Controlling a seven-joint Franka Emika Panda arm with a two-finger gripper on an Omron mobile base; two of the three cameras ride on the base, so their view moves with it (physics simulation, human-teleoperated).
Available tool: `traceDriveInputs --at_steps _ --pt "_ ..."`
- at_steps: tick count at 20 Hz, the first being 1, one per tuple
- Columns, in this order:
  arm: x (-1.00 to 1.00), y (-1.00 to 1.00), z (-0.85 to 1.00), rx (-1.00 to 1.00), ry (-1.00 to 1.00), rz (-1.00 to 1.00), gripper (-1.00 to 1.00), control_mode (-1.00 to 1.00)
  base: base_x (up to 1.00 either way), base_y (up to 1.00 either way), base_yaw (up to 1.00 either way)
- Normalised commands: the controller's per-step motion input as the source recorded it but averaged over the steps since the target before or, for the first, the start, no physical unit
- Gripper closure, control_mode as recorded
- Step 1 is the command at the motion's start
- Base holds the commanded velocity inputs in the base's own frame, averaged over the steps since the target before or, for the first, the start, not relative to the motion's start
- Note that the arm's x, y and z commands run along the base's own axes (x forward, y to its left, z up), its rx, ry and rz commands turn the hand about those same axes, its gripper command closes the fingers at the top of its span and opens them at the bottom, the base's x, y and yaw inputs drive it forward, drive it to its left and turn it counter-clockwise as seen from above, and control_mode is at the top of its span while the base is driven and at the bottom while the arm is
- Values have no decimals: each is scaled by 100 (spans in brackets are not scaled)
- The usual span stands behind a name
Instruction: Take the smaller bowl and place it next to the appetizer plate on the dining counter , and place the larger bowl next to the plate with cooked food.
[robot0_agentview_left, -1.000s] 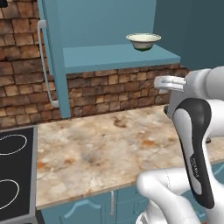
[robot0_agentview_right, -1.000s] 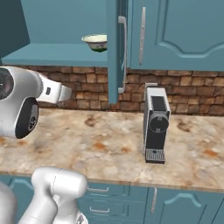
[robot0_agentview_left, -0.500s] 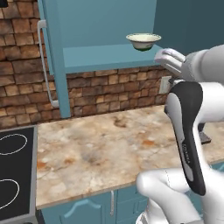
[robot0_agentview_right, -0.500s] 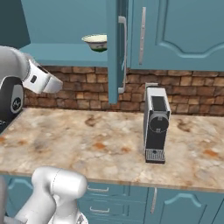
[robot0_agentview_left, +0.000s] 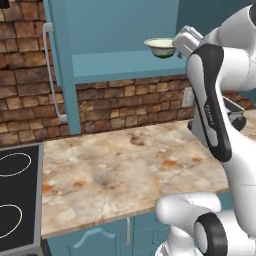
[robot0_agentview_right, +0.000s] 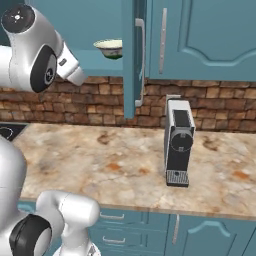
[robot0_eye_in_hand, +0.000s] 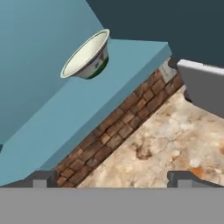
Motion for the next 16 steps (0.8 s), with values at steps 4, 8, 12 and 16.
traceDriveInputs --at_steps 4,8,12,16 --pt "78 0 0 0 3 -1 -100 -100 0 0 0" --pt "88 -3 0 0 0 -1 -100 -100 0 0 0" --pt "100 -12 -6 0 1 -3 -100 -100 0 0 0" --pt "100 -25 -15 0 5 -1 -100 -100 0 0 0"
